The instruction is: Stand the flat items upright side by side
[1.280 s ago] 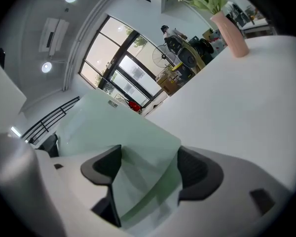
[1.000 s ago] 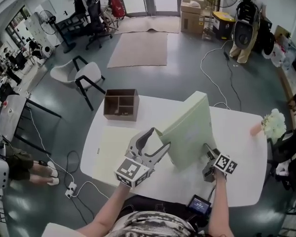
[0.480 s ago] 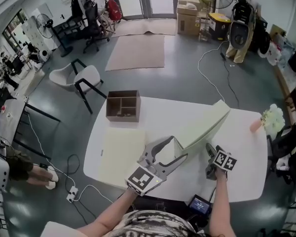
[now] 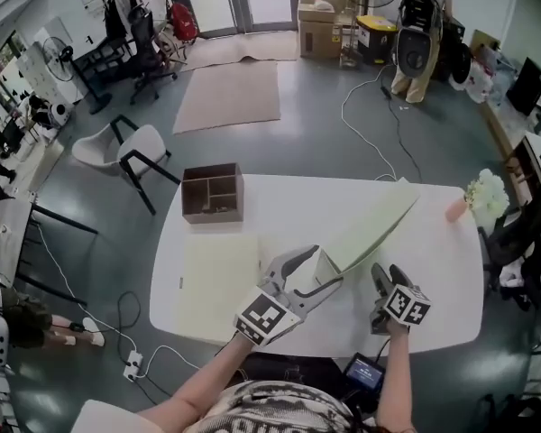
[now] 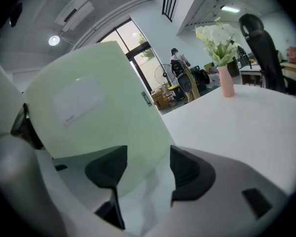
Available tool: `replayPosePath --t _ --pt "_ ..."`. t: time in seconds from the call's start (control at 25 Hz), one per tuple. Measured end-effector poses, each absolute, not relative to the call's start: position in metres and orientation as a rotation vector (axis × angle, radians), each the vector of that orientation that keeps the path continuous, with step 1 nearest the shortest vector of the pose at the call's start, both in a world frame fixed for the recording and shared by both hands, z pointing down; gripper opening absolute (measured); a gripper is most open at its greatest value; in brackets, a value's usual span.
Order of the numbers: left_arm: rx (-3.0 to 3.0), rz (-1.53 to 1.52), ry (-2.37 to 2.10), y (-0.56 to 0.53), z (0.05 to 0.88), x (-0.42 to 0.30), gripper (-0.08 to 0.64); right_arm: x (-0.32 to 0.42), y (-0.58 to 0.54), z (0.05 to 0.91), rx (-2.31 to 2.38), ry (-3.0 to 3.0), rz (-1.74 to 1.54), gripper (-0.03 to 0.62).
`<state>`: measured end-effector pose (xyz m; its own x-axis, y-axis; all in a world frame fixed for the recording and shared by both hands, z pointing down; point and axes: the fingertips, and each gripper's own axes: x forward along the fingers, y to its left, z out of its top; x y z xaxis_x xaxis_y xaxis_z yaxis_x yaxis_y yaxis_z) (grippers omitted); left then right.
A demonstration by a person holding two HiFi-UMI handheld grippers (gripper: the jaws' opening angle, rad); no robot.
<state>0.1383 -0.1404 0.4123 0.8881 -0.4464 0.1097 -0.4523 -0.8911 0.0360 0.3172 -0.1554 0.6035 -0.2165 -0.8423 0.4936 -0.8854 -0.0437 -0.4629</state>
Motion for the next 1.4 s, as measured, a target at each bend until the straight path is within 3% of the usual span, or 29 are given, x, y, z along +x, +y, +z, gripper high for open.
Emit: replayPosePath --t 0.2,0.52,0.8,1.4 --pt "3.028 0.383 -0.602 -0.143 0.468 0.14 0.322 0.297 -0.118 0.589 1.951 -2.16 1.123 0.27" --pt "3.003 0.464 -0.381 -0.141 0.521 0.166 0.347 0.29 -0.069 0.59 2.013 -2.107 1.197 0.267" --pt "2.939 0.428 -0.662 -0.152 0.523 0.164 0.317 0.292 -0.056 0.593 2.043 -2.076 1.242 0.265" --pt "2.579 0.416 -1.438 -0.192 0.524 0.08 0.308 0.254 -0.084 0.598 1.835 -2.188 1.267 0.262"
